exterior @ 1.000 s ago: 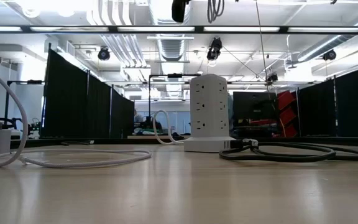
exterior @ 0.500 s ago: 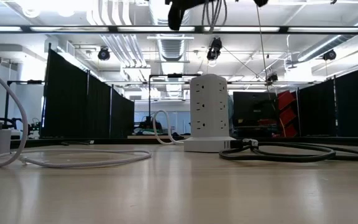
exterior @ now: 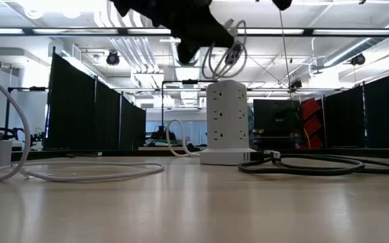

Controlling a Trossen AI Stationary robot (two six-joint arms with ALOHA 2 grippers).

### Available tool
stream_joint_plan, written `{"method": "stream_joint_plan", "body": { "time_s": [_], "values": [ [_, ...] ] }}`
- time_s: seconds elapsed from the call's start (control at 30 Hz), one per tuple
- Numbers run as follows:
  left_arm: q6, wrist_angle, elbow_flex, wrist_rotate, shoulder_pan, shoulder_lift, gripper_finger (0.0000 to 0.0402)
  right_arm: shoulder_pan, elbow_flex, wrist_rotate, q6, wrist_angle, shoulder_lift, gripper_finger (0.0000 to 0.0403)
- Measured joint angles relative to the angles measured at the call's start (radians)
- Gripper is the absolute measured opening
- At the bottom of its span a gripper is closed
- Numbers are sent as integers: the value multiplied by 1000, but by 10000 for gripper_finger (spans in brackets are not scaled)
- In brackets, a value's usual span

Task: Plug in charger cables
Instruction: Insert the white charger cable into the bottom right white outlet extension

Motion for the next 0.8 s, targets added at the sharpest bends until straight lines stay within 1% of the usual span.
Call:
{"method": "stream_joint_plan", "body": {
  "time_s": [0.17, 0.27, 0.47, 0.63, 0.73, 0.8],
  "values": [
    [-34, 7, 18, 21, -8, 48, 7, -2, 0, 1, -50, -11, 50, 120],
    [-36, 11, 45, 21, -19, 65, 7, -6, 0, 2, -50, -12, 73, 121],
    [-37, 8, 67, 12, -29, 73, 7, -9, 0, -56, -22, -106, 96, 109],
    [-52, 7, 67, 8, -33, 72, 7, -9, 0, -108, 33, -112, 101, 97],
    [-53, 10, 67, 8, -37, 72, 7, -9, 0, -109, 75, -112, 123, 94],
    [-53, 11, 67, 8, -38, 73, 7, -9, 0, -109, 76, -111, 147, 94]
  ]
}}
